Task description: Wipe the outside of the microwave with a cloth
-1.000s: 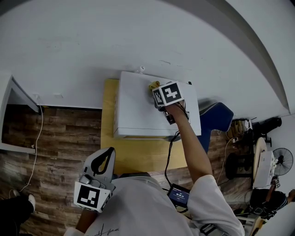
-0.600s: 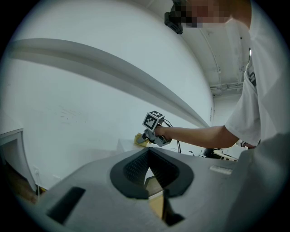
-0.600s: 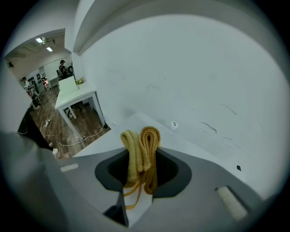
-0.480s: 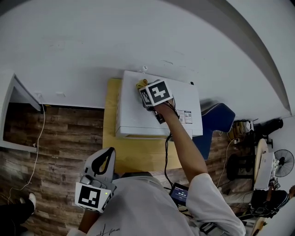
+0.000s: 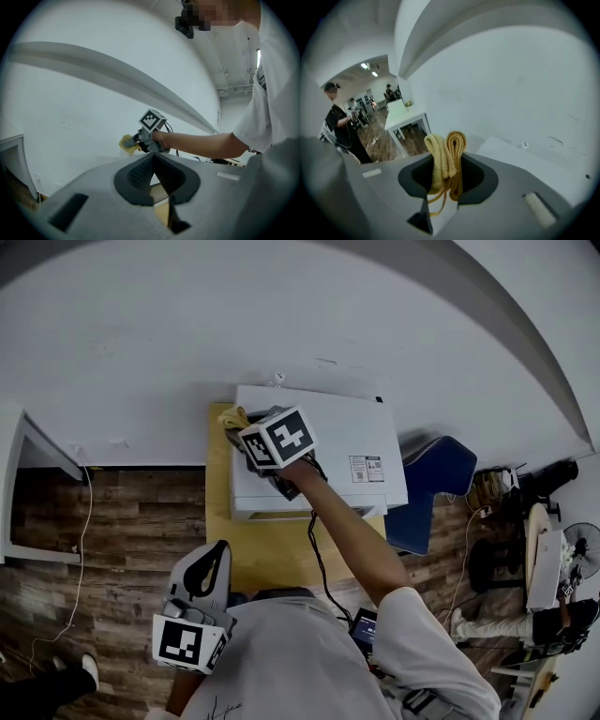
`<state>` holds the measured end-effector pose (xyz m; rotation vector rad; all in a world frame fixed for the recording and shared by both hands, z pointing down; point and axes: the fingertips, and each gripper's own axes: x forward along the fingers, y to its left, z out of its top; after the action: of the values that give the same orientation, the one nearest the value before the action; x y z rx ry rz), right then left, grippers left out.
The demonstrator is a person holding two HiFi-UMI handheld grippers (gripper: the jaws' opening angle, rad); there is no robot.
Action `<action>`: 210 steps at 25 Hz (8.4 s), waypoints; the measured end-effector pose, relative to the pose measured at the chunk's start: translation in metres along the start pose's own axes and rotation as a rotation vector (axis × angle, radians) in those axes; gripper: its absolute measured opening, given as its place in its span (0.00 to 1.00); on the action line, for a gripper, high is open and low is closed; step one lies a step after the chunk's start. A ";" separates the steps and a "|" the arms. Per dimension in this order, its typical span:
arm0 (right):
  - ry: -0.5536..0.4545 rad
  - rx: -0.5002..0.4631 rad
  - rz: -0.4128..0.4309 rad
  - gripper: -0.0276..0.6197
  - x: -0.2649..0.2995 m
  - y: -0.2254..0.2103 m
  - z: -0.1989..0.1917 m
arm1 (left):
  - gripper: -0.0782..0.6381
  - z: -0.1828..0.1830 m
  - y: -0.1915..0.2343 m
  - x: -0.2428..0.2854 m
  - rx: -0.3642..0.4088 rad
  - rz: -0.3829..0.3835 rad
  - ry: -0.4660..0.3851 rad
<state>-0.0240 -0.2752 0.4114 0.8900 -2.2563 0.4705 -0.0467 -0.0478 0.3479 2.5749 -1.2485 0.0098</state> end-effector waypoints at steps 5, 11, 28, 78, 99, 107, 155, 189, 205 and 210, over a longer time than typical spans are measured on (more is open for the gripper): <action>-0.083 0.014 0.012 0.23 -0.041 -0.008 0.010 | 0.11 -0.002 -0.008 0.008 0.012 -0.022 0.009; -0.105 0.075 -0.139 0.23 -0.104 -0.079 -0.013 | 0.11 -0.004 -0.022 0.020 0.015 -0.070 0.021; 0.143 0.191 -0.550 0.23 -0.223 -0.260 -0.154 | 0.11 -0.013 -0.021 0.054 0.023 -0.081 0.063; 0.260 0.074 -0.612 0.23 -0.160 -0.201 -0.158 | 0.11 -0.010 -0.015 0.025 0.029 -0.105 0.035; 0.222 -0.003 -0.473 0.23 -0.108 -0.130 -0.117 | 0.11 -0.010 -0.012 -0.007 0.003 -0.062 0.000; 0.202 -0.013 -0.404 0.23 -0.090 -0.106 -0.103 | 0.11 -0.009 -0.012 -0.010 -0.009 -0.047 -0.004; 0.052 0.015 -0.131 0.23 -0.163 -0.078 -0.109 | 0.11 -0.024 -0.058 0.068 0.081 -0.186 0.100; 0.315 0.232 -0.586 0.23 -0.258 -0.217 -0.254 | 0.11 -0.040 -0.065 0.084 0.029 -0.267 0.167; 0.293 0.168 -0.603 0.23 -0.231 -0.179 -0.235 | 0.11 -0.039 -0.062 0.066 0.030 -0.245 0.143; 0.287 0.146 -0.605 0.23 -0.222 -0.167 -0.230 | 0.11 -0.040 -0.062 0.059 0.031 -0.237 0.142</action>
<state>0.3191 -0.1654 0.4378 1.4133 -1.6049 0.4468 0.0424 -0.0470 0.3783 2.6792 -0.8955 0.1620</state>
